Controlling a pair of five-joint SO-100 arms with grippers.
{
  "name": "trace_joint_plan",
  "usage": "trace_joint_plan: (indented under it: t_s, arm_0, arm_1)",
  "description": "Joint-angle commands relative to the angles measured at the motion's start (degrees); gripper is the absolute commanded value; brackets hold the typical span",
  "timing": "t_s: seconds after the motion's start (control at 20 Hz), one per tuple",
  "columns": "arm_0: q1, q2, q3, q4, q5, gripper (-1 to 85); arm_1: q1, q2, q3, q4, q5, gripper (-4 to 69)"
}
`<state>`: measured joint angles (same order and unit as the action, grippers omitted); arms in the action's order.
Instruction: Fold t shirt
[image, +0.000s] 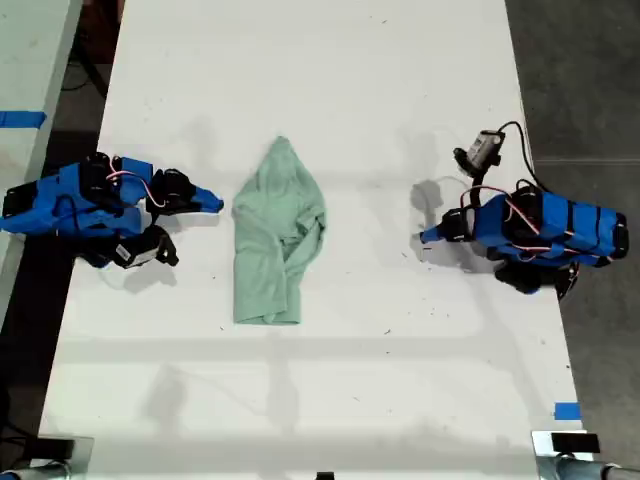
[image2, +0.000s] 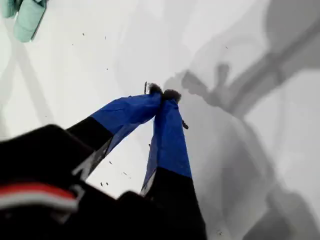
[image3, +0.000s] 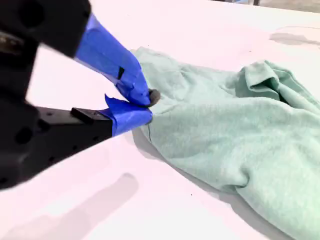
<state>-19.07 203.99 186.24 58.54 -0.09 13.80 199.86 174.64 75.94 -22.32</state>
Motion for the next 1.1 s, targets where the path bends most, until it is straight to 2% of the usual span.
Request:
trace_joint_plan:
  t_s: [0.0,0.55,0.65,0.7,0.75,0.9,1.0,1.05]
  arm_0:
    - [0.79,0.53,2.46,0.18,0.53,-0.2]
    - [1.14,0.53,2.46,0.09,0.44,-0.2]
    - [4.13,1.23,2.46,-1.41,-3.34,-0.2]
    - [6.68,1.23,1.85,-3.08,-3.6,-0.2]
    - [8.7,0.88,1.05,-5.1,-4.57,-0.2]
    - [14.33,-11.69,-7.38,-9.93,-7.91,-0.2]
    - [17.75,-38.32,-23.2,-13.01,-8.79,-0.2]
    - [19.69,-54.58,-35.24,-10.46,-8.96,1.5]
  arm_1:
    - [-0.53,0.79,3.6,0.09,0.53,0.7]
    - [-0.7,0.79,3.6,0.09,0.44,0.7]
    - [-2.55,0.7,2.37,-2.99,-0.09,-0.3]
    - [-3.78,0.0,0.97,-2.72,1.93,-0.3]
    - [-5.1,-2.81,-0.09,-5.54,3.43,-0.3]
    - [-9.84,-28.39,-14.06,-15.03,7.38,-0.8]
    - [-13.18,-56.69,-34.19,-16.61,7.82,0.5]
    - [-15.47,-69.52,-45.26,-16.44,7.91,1.9]
